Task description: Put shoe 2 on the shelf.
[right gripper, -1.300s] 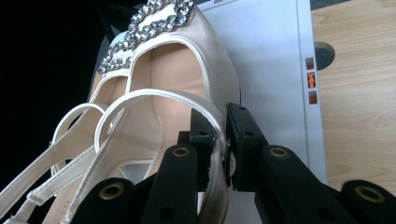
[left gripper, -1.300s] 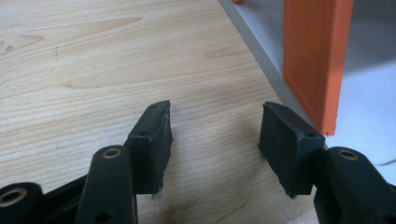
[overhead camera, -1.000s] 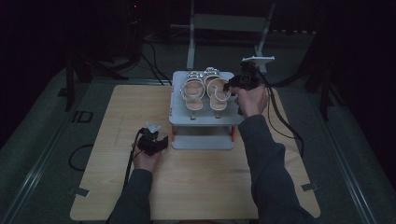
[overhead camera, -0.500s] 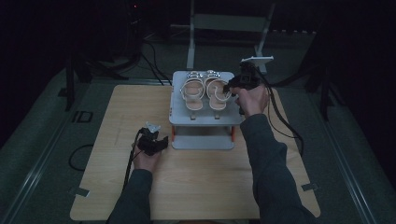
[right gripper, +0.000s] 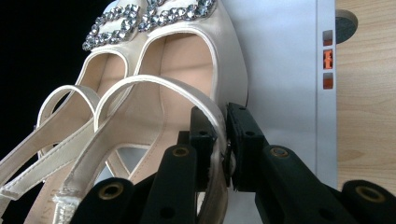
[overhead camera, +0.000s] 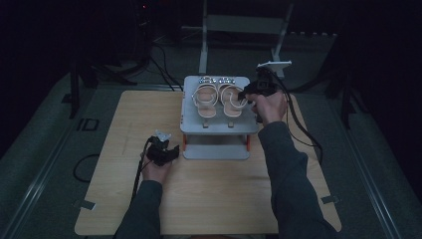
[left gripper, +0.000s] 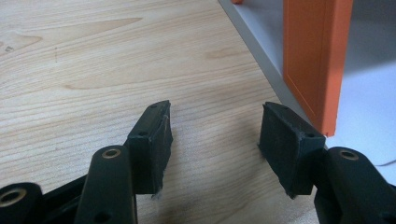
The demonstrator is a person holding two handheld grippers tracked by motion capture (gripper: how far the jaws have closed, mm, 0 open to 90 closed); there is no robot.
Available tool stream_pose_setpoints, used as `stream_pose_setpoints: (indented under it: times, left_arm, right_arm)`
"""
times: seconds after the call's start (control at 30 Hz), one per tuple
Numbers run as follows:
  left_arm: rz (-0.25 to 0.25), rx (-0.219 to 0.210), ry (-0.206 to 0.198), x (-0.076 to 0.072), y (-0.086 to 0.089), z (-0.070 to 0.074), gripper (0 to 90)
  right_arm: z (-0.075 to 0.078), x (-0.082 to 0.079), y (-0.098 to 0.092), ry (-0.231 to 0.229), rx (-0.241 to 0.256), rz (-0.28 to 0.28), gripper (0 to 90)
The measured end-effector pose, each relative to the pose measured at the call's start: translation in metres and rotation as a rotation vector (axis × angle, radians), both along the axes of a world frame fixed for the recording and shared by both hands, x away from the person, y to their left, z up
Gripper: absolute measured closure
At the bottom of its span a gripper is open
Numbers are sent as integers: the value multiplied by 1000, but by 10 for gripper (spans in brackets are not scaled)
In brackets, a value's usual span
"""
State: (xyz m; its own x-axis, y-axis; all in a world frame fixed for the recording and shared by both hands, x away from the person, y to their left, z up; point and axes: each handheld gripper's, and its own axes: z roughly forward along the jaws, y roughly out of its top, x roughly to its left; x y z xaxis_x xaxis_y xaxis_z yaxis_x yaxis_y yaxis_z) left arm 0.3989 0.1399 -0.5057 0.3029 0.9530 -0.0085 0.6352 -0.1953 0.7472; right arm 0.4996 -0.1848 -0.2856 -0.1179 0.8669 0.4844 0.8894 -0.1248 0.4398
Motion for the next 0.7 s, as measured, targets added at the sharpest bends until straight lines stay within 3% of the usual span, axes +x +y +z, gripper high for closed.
stream_pose_setpoints:
  times: [0.23, 0.37, 0.7]
  left_arm:
    - [0, 0, 0, 0, 0, 0, 440]
    - [0, 0, 0, 0, 0, 0, 440]
    - [0, 0, 0, 0, 0, 0, 440]
  right_arm:
    - [-2, 0, -1, -3, 0, 5, 800]
    - [-1, 0, -2, -20, 9, 23, 732]
    - [9, -5, -2, -84, -44, 47, 545]
